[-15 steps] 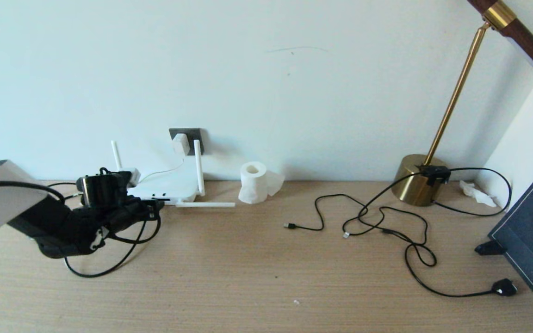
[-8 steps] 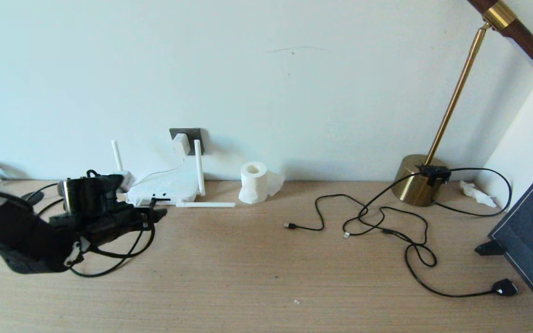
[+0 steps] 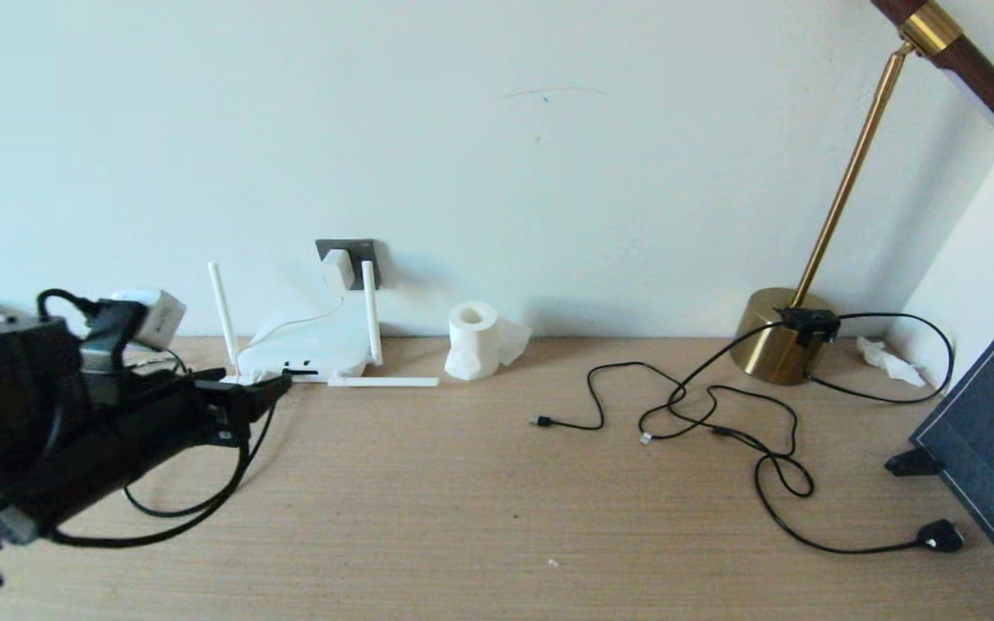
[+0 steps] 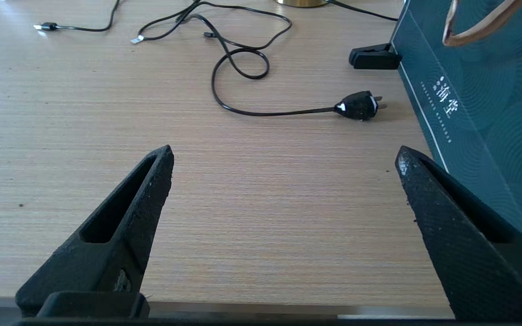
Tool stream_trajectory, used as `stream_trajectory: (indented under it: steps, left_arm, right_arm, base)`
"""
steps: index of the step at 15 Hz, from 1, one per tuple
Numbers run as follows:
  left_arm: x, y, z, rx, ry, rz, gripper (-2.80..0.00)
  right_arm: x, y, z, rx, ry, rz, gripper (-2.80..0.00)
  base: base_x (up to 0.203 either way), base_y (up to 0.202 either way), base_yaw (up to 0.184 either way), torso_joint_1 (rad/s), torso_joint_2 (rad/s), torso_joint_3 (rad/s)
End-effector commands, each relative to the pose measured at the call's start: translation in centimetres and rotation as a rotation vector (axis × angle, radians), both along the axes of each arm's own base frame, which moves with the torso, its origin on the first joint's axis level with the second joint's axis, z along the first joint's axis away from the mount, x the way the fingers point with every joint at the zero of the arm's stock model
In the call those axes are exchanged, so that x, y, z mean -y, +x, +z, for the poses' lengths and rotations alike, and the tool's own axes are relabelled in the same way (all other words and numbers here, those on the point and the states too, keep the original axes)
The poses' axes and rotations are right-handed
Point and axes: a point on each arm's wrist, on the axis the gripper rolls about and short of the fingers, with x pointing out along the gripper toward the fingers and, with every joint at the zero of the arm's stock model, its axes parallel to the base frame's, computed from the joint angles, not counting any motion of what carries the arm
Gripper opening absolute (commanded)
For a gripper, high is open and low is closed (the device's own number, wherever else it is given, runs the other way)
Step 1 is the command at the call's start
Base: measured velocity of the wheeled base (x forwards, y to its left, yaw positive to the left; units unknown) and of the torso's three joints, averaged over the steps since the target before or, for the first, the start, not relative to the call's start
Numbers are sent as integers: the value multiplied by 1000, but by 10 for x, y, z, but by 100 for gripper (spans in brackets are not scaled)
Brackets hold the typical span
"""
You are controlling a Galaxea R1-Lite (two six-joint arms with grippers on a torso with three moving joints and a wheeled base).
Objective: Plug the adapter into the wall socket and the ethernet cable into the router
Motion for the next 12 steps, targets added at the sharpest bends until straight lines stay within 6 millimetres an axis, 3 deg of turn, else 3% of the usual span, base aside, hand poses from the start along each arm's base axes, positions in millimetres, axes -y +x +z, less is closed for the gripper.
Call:
stream_trajectory:
  steps: [1,4,6,7,8,11,12]
  left_arm:
    - [1,-68,43,200,-16,-31,-280]
    - [-8,-161,60,309,-28,-50,-280]
    - [-16,-221,44,311,-28,-44,-280]
    - [-19,-241,29,301,-33,-24,-280]
    - [-21,-250,11,260,-46,2,-280]
    - [-20,-242,-72,-30,-23,22,-280]
    - [-20,-242,-87,-106,1,5,-280]
  right_arm:
    - [0,0,0,-2,-4,1,0]
    - [0,0,0,-3,1,0,0]
    - [0,0,0,-3,-9,3,0]
    - [0,0,0,-1,-24,9,0]
    - [0,0,-1,-2,-40,13,0]
    - [0,1,-1,-5,-87,21,0]
    - [0,1,-1,-5,-70,17,0]
  base:
    - [0,0,0,0,0,0]
    - [0,0,0,0,0,0]
    - [0,0,0,0,0,0]
    - [0,0,0,0,0,0]
    - [0,0,0,0,0,0]
    - [0,0,0,0,0,0]
    - [0,0,0,0,0,0]
